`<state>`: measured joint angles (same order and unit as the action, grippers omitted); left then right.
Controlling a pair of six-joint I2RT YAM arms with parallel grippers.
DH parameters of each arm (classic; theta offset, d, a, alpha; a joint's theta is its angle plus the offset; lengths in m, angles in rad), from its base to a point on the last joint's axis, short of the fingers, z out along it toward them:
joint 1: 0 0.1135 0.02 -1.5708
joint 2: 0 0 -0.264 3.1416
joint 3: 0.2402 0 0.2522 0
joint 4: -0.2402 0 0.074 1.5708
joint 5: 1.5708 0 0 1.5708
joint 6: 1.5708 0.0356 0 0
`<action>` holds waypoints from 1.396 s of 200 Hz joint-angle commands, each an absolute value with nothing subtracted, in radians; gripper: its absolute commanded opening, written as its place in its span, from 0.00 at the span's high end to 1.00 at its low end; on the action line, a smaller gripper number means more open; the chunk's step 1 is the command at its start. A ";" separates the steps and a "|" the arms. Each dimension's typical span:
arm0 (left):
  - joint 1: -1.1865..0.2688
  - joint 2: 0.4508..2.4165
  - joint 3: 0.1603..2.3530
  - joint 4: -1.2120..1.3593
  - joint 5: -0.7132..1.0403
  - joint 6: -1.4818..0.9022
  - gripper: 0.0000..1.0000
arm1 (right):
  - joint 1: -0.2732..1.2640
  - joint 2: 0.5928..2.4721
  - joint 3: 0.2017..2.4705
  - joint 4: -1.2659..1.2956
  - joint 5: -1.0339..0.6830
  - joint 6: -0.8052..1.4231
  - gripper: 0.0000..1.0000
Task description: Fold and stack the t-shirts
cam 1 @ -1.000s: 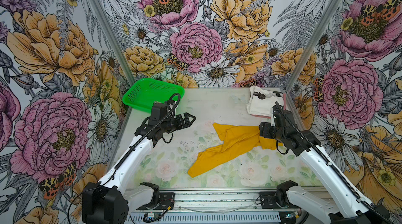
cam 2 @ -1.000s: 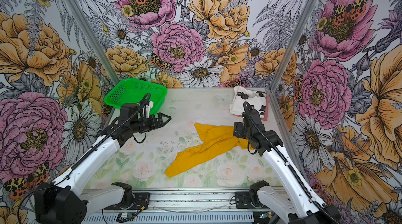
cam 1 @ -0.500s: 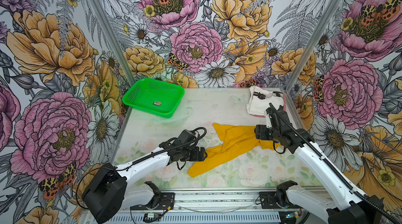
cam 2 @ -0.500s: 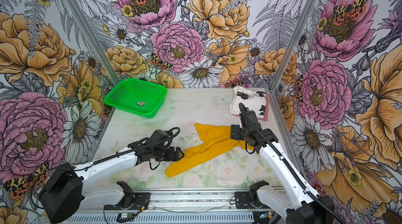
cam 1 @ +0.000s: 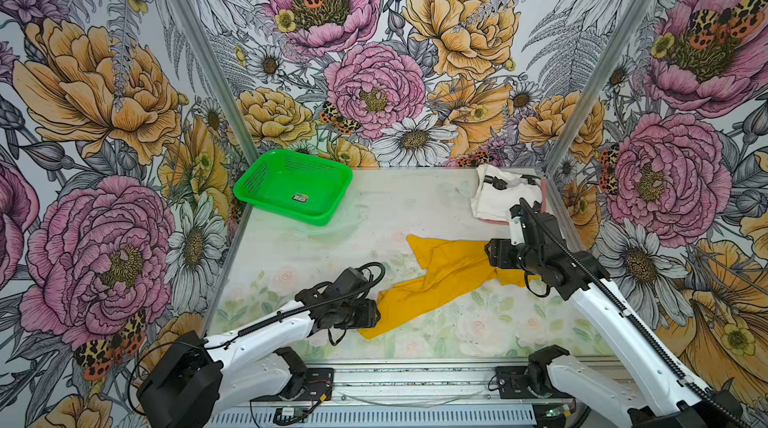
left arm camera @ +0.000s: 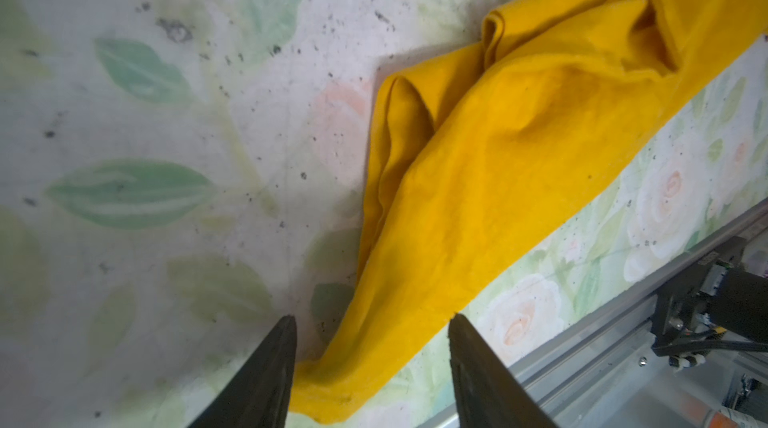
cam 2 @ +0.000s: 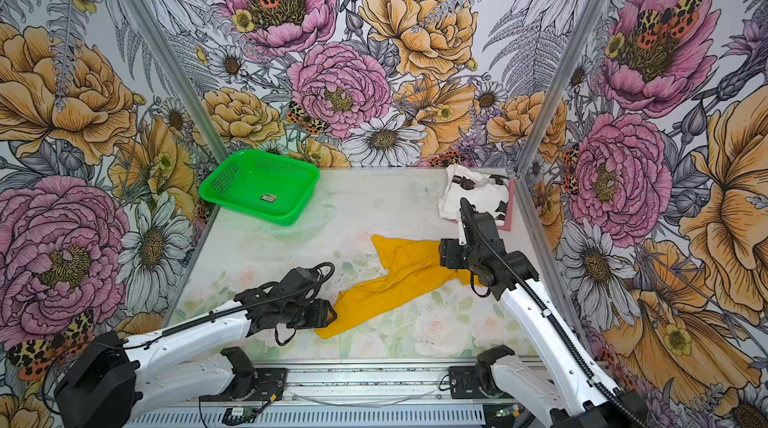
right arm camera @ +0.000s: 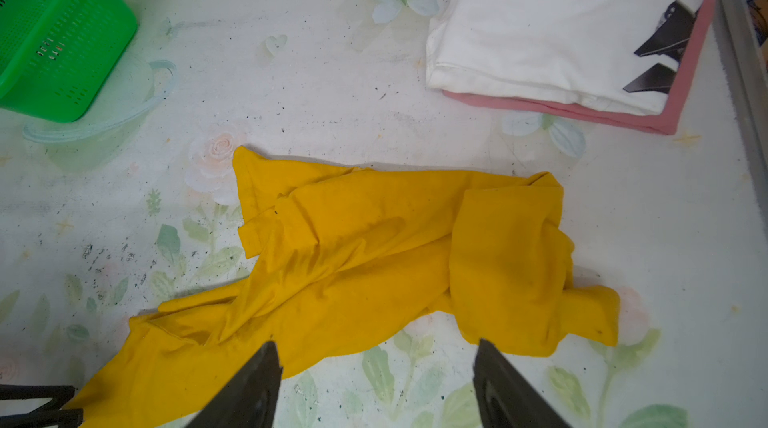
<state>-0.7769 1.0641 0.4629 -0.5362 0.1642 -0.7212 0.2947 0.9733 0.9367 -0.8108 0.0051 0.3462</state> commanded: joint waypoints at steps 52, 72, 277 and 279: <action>-0.815 0.887 0.427 -0.614 0.177 -0.829 1.00 | 0.288 0.976 0.948 -0.783 0.024 0.312 0.25; -0.818 0.846 0.507 -0.689 0.135 -0.820 1.00 | 0.289 0.986 0.949 -0.767 0.004 0.310 0.25; -0.789 0.801 0.756 -1.005 -0.116 -0.892 1.00 | 0.379 1.692 1.300 -0.678 -0.069 0.218 0.28; -0.806 0.798 0.745 -1.002 -0.121 -0.909 1.00 | 0.384 1.704 1.312 -0.677 -0.069 0.216 0.28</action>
<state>-0.6621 0.8368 0.8448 -1.0317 -0.0811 -0.6914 0.3313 1.5879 1.1893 -0.7124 -0.0288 0.2527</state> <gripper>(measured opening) 0.050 0.723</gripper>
